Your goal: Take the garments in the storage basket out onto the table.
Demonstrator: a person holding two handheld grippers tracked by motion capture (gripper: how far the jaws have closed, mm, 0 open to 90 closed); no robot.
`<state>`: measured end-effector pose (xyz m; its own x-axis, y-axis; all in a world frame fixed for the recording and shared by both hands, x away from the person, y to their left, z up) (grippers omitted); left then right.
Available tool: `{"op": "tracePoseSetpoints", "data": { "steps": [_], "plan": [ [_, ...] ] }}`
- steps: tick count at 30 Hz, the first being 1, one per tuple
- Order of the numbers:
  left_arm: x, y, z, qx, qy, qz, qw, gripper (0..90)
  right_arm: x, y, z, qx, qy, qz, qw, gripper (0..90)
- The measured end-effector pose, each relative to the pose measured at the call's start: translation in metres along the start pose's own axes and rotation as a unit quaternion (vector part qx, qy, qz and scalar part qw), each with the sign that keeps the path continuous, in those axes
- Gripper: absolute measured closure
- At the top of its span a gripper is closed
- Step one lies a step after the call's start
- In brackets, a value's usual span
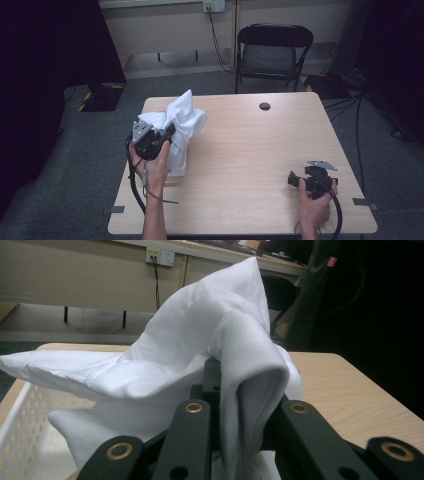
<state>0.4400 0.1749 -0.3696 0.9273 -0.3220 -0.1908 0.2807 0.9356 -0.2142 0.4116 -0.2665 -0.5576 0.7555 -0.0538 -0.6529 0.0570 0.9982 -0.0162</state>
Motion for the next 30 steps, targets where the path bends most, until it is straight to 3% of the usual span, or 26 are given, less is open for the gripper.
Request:
{"op": "tracePoseSetpoints", "data": {
  "steps": [18, 30],
  "plan": [
    [0.002, -0.022, 0.002, 0.011, -0.007, -0.022, 0.9997, 81.6, 0.0, 0.0, 0.0, 0.0, 0.0, 0.0, 1.0, 0.0],
    [0.015, -0.053, 0.002, 0.021, 0.0, -0.051, 0.9985, 81.6, 0.0, 0.0, 0.0, 0.0, 0.0, 0.0, 1.0, 0.0]
  ]
}}
Point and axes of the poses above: each handheld gripper's, and its own axes: x roughly forward along the jaws, z roughly out of its top, y roughly to its left, the point moved 7 cm from there along x, roughly forward along the jaws, and after that the axes turned 4 degrees about -y, right-handed, at the moved point
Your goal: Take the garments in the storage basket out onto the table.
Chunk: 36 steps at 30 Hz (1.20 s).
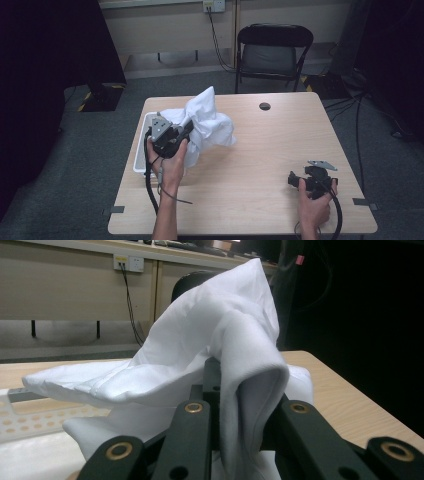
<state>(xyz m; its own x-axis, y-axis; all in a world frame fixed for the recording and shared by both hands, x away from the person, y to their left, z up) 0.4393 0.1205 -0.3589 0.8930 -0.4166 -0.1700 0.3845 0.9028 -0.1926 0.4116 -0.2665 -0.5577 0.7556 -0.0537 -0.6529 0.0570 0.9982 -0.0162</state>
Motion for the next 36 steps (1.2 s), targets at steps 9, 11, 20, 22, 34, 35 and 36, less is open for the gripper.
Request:
{"op": "tracePoseSetpoints", "data": {
  "steps": [9, 11, 20, 22, 34, 35, 36],
  "plan": [
    [0.006, -0.013, -0.001, -0.002, 0.001, -0.012, 0.9999, 81.6, 0.0, 0.0, 0.0, 0.0, 0.0, 0.0, 1.0, 0.0],
    [0.008, -0.015, -0.001, -0.003, 0.001, -0.015, 0.9999, 81.6, 0.0, 0.0, 0.0, 0.0, 0.0, 0.0, 1.0, 0.0],
    [0.013, -0.027, -0.001, -0.004, -0.002, -0.029, 0.9996, 81.5, 0.0, 0.0, 0.0, 0.0, 0.0, 0.0, 1.0, 0.0],
    [0.013, -0.028, -0.002, -0.012, -0.003, -0.033, 0.9994, 81.5, 0.0, 0.0, 0.0, 0.0, 0.0, 0.0, 1.0, 0.0],
    [0.022, -0.042, -0.011, -0.006, 0.004, -0.04, 0.9992, 81.4, 0.0, 0.0, 0.0, 0.001, 0.0, 0.0, 1.0, 0.0],
    [0.023, -0.044, -0.011, -0.006, 0.005, -0.042, 0.9991, 81.4, 0.0, 0.0, 0.0, 0.001, 0.0, 0.0, 1.0, 0.0],
    [0.024, -0.046, -0.012, -0.005, 0.006, -0.043, 0.999, 81.4, 0.0, 0.0, 0.0, 0.0, 0.0, 0.0, 1.0, 0.0]
  ]
}}
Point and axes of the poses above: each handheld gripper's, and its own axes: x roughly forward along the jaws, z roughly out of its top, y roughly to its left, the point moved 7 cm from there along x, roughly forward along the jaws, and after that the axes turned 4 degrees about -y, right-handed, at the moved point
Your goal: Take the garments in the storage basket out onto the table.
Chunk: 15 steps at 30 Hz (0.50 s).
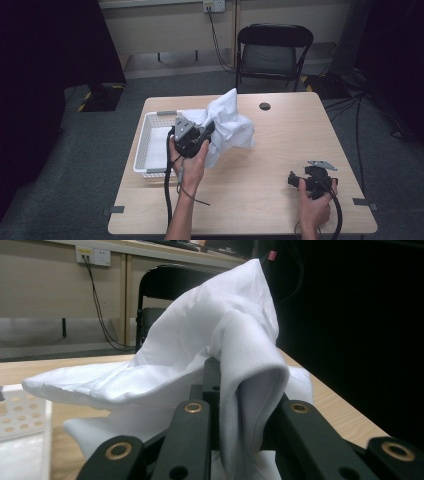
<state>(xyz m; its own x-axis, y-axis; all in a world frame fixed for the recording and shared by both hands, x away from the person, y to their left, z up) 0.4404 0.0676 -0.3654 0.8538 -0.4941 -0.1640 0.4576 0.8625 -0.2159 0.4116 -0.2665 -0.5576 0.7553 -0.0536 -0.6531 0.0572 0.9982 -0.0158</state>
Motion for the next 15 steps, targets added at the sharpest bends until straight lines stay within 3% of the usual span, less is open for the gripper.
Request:
{"op": "tracePoseSetpoints", "data": {
  "steps": [15],
  "plan": [
    [0.015, -0.017, -0.009, 0.007, 0.001, -0.011, 0.9999, 81.1, 0.0, 0.0, 0.0, 0.0, 0.0, 0.0, 1.0, 0.0]
  ]
}}
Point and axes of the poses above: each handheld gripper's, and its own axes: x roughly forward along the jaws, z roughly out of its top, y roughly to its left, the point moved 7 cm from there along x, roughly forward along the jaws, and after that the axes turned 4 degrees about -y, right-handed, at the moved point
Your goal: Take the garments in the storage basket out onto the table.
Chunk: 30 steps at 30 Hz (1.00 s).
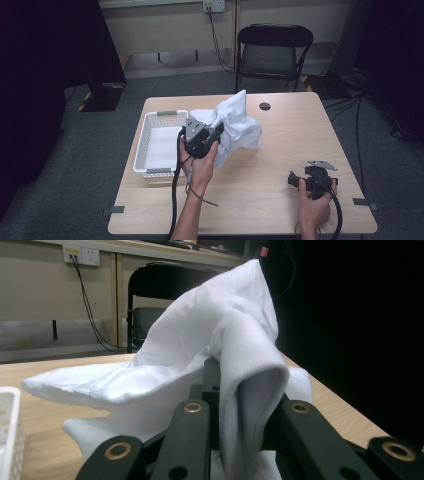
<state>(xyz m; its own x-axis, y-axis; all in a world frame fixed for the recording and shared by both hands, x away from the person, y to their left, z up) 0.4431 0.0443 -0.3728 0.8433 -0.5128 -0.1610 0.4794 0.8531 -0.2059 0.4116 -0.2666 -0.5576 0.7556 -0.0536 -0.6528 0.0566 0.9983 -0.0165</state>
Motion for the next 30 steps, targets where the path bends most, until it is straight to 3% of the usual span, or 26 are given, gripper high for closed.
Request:
{"op": "tracePoseSetpoints", "data": {
  "steps": [16, 17, 30],
  "plan": [
    [0.02, -0.016, -0.014, 0.005, 0.017, -0.013, 0.9998, 80.7, 0.0, 0.0, 0.0, 0.0, 0.0, 0.0, 1.0, 0.0],
    [0.022, -0.02, -0.018, 0.014, 0.023, -0.012, 0.9996, 80.7, 0.0, 0.0, 0.0, 0.0, 0.0, 0.0, 1.0, 0.0],
    [0.036, -0.028, -0.042, 0.008, 0.055, -0.024, 0.9981, 80.6, 0.0, 0.0, 0.0, 0.001, 0.0, 0.0, 1.0, 0.0]
  ]
}}
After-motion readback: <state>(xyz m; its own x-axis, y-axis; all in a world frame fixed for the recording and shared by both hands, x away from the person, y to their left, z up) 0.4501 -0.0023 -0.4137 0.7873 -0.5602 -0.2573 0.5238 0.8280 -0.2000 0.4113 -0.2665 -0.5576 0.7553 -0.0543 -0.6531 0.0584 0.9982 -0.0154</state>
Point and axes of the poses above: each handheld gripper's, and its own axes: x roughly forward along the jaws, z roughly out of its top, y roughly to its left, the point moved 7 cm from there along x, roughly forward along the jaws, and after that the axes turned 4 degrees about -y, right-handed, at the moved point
